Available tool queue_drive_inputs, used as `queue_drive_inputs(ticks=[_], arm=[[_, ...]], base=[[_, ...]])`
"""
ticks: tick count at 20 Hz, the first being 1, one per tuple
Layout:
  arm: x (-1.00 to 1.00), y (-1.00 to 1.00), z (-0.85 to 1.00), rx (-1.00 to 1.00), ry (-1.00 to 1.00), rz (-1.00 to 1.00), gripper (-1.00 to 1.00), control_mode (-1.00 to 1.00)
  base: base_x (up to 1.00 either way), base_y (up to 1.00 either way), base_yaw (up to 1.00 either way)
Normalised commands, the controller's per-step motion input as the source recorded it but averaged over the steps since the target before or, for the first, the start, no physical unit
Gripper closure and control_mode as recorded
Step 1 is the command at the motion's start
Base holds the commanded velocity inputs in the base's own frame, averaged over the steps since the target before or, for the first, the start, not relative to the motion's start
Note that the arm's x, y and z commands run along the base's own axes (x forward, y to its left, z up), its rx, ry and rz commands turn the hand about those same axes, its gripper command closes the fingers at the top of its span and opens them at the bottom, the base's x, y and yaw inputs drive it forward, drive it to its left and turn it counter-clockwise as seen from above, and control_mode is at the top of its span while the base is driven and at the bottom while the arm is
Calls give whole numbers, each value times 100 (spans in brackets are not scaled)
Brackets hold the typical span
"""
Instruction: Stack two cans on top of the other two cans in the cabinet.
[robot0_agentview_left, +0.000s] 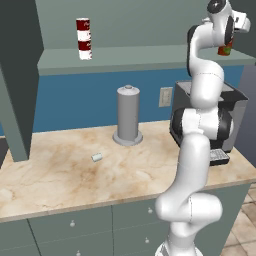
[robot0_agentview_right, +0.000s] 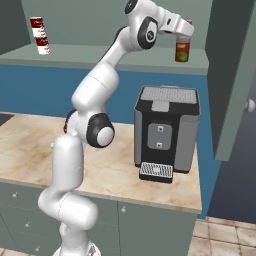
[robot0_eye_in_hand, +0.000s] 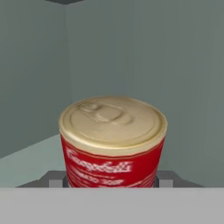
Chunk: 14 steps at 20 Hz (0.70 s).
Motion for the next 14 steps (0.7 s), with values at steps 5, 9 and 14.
queue_drive_inputs(ticks=[5, 9, 14], arm=[[0, 0, -4, 6, 0, 0, 100, -100], [0, 0, -3, 3, 0, 0, 100, -100], [0, 0, -6, 2, 0, 0, -100, -100]], base=[[0, 0, 0], [0, 0, 0], [0, 0, 0]])
